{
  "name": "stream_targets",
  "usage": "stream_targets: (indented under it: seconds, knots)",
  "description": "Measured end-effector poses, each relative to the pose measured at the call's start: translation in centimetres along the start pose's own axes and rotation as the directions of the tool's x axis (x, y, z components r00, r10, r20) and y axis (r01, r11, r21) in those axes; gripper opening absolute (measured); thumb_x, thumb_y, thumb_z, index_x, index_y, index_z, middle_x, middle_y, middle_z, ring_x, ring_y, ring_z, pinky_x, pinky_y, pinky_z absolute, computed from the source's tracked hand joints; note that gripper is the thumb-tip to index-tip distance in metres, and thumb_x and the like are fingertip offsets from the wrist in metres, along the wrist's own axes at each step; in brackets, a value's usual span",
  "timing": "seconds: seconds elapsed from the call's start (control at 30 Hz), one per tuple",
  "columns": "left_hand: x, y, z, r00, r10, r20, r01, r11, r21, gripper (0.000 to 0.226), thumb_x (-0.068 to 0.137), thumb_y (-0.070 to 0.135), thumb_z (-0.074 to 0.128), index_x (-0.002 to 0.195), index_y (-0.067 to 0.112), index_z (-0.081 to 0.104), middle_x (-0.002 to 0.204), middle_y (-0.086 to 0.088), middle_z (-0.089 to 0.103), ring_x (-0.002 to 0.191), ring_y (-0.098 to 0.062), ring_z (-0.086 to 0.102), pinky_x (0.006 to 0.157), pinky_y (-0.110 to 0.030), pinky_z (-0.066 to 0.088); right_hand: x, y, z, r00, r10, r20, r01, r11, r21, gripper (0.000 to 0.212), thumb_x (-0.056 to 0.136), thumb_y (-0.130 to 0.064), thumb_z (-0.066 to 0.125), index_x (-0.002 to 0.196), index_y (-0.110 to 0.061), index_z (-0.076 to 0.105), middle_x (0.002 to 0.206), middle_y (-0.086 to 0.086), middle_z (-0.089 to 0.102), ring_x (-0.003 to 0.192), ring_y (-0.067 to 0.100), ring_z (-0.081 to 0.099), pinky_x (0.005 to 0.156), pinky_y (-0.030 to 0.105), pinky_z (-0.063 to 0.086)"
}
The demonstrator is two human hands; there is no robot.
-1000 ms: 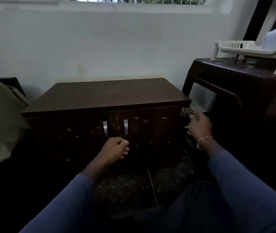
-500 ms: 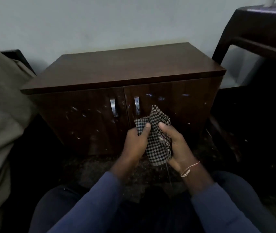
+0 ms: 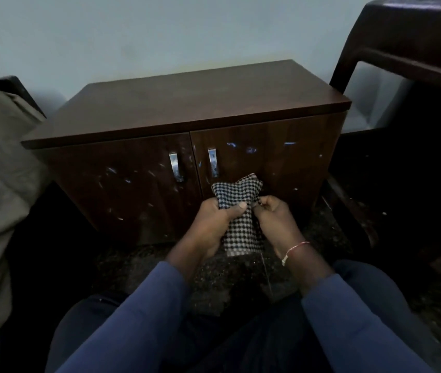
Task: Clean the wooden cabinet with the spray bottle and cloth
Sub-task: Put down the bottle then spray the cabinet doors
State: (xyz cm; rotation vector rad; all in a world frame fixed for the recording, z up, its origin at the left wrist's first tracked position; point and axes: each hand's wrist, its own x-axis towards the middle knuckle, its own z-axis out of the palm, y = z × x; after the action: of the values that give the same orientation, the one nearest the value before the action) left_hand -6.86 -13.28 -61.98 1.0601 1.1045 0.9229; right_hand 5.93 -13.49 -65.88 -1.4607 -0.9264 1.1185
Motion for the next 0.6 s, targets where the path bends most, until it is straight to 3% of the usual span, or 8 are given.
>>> stream_targets:
  seconds: [0.1, 0.23, 0.4, 0.5, 0.6]
  knots:
    - [-0.8, 1.2, 2.3, 0.997, 0.073, 0.013, -0.071, 0.991, -0.112, 0.011, 0.094, 0.005, 0.057, 0.100, 0.009, 0.067, 0.092, -0.008, 0.074, 0.080, -0.019, 0.072, 0.072, -0.034, 0.061, -0.6, -1.8, -2.9, 0.986, -0.124, -0.111, 0.098, 0.973, -0.211, 0.023, 0.092, -0.029, 0.061, 0.111, -0.017, 0.064, 0.104, 0.001, 0.069, 0.099, 0.017, 0.065, 0.092, 0.042, 0.053]
    - [-1.5, 4.1, 5.1, 0.980, 0.157, 0.121, -0.115, 0.948, -0.295, 0.018, 0.094, 0.009, 0.056, 0.108, 0.008, 0.067, 0.094, -0.005, 0.076, 0.083, -0.019, 0.073, 0.073, -0.035, 0.062, -2.6, -7.2, -7.9, 0.922, -0.349, -0.170, 0.319, 0.931, -0.180, 0.048, 0.083, -0.044, 0.070, 0.125, -0.026, 0.058, 0.112, -0.004, 0.063, 0.102, 0.008, 0.062, 0.088, 0.030, 0.053]
    - [-3.1, 5.6, 7.0, 0.950, 0.186, 0.250, -0.132, 0.967, -0.216, 0.019, 0.097, 0.013, 0.053, 0.112, 0.010, 0.064, 0.098, -0.003, 0.075, 0.090, -0.019, 0.073, 0.073, -0.034, 0.058, -4.6, -12.6, -12.3, 0.928, -0.369, 0.046, 0.371, 0.911, -0.179, 0.029, 0.082, -0.021, 0.076, 0.108, -0.016, 0.063, 0.089, 0.005, 0.063, 0.080, 0.014, 0.064, 0.070, 0.029, 0.054]
    - [-4.0, 6.0, 6.4, 0.933, 0.215, 0.290, -0.175, 0.972, -0.155, 0.019, 0.098, 0.013, 0.051, 0.111, 0.010, 0.063, 0.097, -0.002, 0.075, 0.091, -0.018, 0.072, 0.074, -0.032, 0.059, -5.4, -13.5, -13.2, 0.921, -0.381, 0.077, 0.389, 0.904, -0.178, 0.026, 0.077, -0.013, 0.079, 0.093, -0.005, 0.061, 0.088, 0.012, 0.068, 0.078, 0.018, 0.066, 0.073, 0.033, 0.055]
    - [-4.7, 6.4, 5.2, 0.929, 0.209, 0.307, -0.165, 0.973, -0.161, 0.017, 0.098, 0.013, 0.049, 0.107, 0.011, 0.063, 0.095, -0.001, 0.076, 0.089, -0.017, 0.073, 0.072, -0.032, 0.059, -6.2, -13.4, -12.2, 0.898, -0.436, 0.061, 0.440, 0.884, -0.156, 0.029, 0.075, -0.007, 0.079, 0.092, 0.002, 0.057, 0.091, 0.018, 0.071, 0.080, 0.023, 0.069, 0.078, 0.040, 0.058]
